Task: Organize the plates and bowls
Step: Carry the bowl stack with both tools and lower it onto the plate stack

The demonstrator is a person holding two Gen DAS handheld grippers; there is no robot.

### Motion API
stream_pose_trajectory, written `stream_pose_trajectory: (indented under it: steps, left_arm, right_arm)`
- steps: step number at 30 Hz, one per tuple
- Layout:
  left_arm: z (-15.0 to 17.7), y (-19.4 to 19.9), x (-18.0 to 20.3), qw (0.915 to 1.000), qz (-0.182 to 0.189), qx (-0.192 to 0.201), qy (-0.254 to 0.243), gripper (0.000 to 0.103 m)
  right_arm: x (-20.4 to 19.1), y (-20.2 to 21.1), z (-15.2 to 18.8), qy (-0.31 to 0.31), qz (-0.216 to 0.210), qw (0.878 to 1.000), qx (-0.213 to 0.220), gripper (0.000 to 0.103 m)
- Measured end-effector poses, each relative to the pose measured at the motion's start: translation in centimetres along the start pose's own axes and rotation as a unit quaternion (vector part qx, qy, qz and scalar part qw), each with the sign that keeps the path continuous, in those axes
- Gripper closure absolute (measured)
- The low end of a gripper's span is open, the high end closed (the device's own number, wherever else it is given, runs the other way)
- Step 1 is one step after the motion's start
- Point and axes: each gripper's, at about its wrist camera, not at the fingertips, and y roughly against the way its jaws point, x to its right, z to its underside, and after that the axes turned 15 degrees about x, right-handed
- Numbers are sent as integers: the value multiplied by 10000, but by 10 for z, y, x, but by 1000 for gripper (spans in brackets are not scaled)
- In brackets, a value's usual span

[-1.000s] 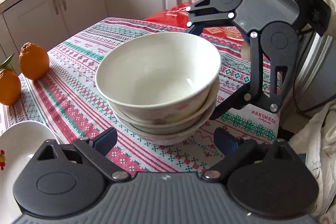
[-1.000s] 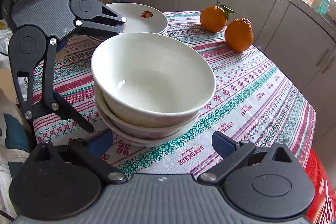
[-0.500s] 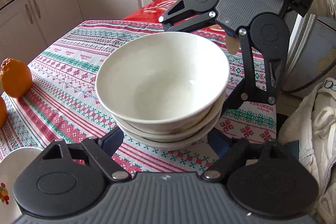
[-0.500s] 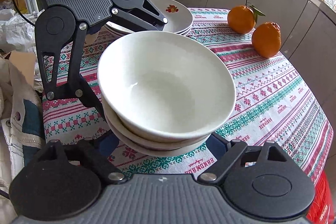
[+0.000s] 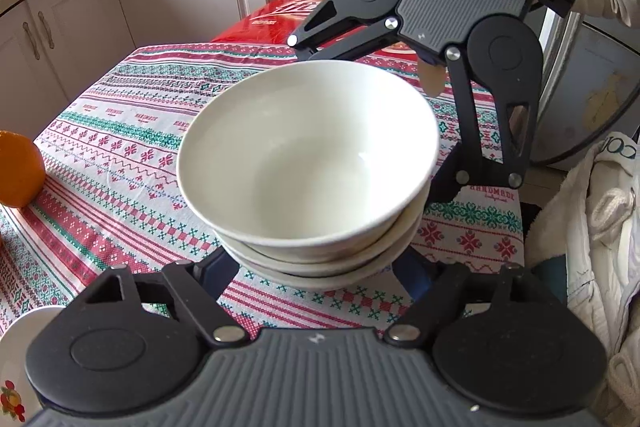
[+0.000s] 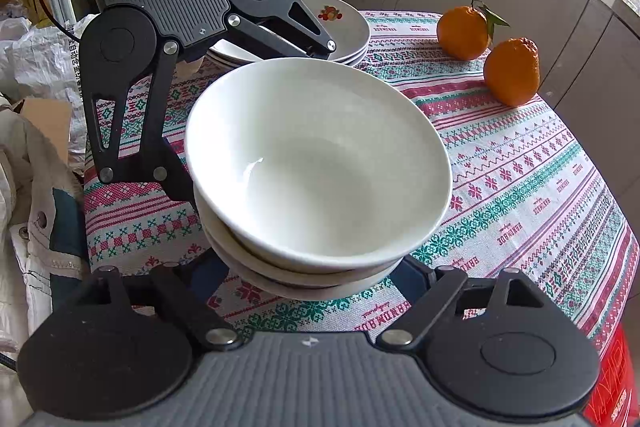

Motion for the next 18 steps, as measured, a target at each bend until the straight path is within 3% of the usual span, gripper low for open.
stream_pose_trajectory:
  steps: [18]
  left_arm:
    - [-2, 10, -1, 9999, -86, 44, 129, 20]
  right_arm:
    - [-4, 5, -8, -37, 12, 10000, 30, 15]
